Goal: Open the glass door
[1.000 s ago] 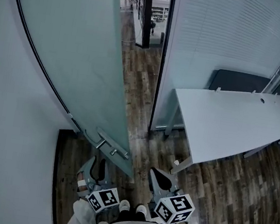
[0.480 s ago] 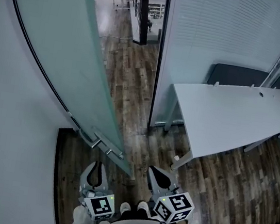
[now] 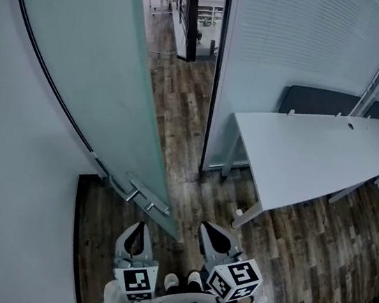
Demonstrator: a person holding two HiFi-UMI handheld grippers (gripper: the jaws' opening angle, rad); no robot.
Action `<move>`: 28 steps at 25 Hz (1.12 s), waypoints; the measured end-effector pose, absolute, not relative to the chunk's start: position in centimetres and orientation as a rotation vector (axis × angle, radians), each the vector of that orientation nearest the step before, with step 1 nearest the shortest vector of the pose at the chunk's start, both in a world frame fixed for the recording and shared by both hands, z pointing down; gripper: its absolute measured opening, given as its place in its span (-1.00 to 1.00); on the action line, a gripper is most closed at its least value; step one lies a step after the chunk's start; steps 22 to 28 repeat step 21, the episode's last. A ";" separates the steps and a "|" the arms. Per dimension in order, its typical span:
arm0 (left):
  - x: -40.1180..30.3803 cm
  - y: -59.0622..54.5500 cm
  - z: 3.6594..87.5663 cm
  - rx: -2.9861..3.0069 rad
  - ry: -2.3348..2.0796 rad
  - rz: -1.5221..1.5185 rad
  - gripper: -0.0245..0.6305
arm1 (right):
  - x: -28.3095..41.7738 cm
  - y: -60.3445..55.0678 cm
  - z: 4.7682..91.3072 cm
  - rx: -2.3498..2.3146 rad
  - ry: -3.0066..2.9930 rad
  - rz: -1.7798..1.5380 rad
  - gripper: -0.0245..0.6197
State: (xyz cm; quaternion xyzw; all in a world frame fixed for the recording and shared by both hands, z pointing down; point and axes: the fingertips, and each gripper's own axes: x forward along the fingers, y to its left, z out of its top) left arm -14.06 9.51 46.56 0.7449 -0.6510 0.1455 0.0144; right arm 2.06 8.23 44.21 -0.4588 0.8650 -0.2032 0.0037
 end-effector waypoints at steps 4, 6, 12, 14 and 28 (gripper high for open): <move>-14.4 9.5 46.5 2.328 -2.029 0.445 -0.91 | 1.8 8.5 44.0 -1.445 2.707 -0.621 -0.92; -14.6 9.4 46.5 2.329 -2.029 0.437 -0.91 | 1.8 8.5 44.1 -1.452 2.705 -0.621 -0.92; -15.0 9.3 46.4 2.333 -2.034 0.424 -0.91 | 1.6 8.6 44.2 -1.467 2.698 -0.616 -0.92; -15.1 9.4 46.4 2.334 -2.036 0.421 -0.92 | 1.6 8.7 44.3 -1.469 2.696 -0.613 -0.92; -15.5 9.5 46.0 2.337 -2.039 0.417 -0.91 | 1.5 9.0 44.0 -1.474 2.696 -0.611 -0.92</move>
